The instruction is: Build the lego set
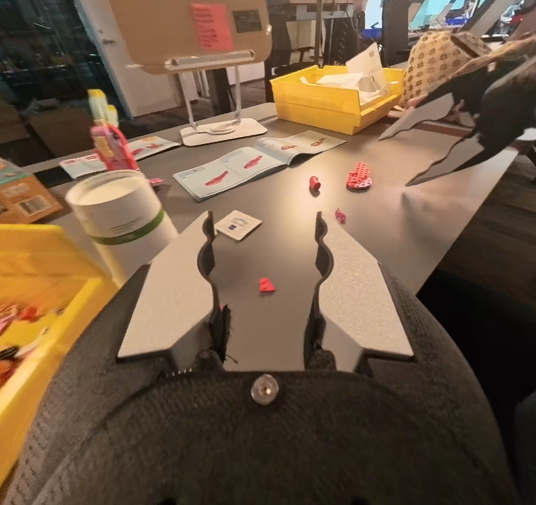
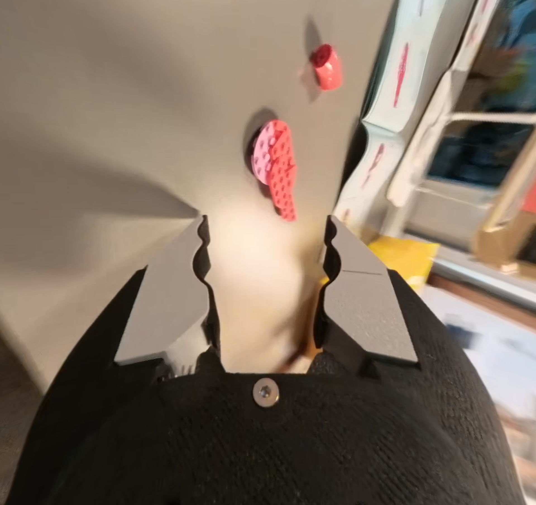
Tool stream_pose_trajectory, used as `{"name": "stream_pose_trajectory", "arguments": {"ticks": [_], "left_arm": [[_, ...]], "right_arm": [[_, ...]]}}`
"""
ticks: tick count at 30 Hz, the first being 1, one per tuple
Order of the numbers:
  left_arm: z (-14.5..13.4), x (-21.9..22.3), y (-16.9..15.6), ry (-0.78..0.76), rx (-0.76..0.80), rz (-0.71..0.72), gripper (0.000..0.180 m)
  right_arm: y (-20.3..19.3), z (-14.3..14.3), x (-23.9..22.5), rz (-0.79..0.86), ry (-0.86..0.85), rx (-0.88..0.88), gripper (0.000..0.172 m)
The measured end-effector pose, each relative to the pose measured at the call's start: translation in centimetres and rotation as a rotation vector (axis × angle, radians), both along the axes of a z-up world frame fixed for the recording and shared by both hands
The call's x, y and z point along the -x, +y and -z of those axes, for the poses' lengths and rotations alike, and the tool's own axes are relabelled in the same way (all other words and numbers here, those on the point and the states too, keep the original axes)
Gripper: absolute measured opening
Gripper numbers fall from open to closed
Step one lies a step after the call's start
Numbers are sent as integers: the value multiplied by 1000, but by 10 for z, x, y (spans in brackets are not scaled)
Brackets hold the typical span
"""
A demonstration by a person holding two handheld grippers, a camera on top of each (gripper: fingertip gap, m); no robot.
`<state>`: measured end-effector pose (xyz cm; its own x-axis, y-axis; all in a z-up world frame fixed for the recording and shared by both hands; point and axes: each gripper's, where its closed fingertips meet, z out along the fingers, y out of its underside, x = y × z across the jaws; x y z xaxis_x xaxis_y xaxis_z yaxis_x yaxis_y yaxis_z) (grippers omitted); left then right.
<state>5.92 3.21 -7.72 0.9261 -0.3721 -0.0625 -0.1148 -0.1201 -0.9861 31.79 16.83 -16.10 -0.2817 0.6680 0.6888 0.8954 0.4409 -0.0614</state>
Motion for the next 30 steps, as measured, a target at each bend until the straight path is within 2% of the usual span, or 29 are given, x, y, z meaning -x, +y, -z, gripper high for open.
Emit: {"name": "stream_pose_trajectory", "arguments": {"ticks": [3,6,9,11,12,14,16,18,20,22,24,27,30], "left_arm": [[-17,33,-14,-7,-39,-76,69],[-44,80,-25,-11,-106,-209,64],[-70,142,-33,-38,-129,-404,60],[-74,189,-33,-52,-70,-560,56],[-73,208,-28,-39,-21,-615,47],[-62,231,-10,10,114,-618,41],[-37,239,15,63,324,-520,30],[-15,247,37,115,488,-446,20],[13,254,53,171,669,-372,13],[39,255,62,195,833,-299,6],[57,253,72,207,918,-233,7],[78,262,84,279,986,-225,8],[94,263,89,237,1071,-223,9]], "right_arm": [[-13,-24,20,43,347,198,84],[-6,-70,45,25,810,236,78],[17,-114,47,41,1191,60,70],[34,-132,36,90,1357,-108,57],[40,-136,32,115,1419,-162,52],[46,-134,30,159,1486,-223,49],[46,-125,36,182,1501,-264,49],[42,-115,45,168,1459,-299,46],[36,-117,52,140,1423,-334,46],[35,-111,58,123,1392,-311,43],[37,-108,60,127,1382,-295,43],[41,-105,62,135,1380,-264,42],[42,-101,64,137,1374,-234,41]]}}
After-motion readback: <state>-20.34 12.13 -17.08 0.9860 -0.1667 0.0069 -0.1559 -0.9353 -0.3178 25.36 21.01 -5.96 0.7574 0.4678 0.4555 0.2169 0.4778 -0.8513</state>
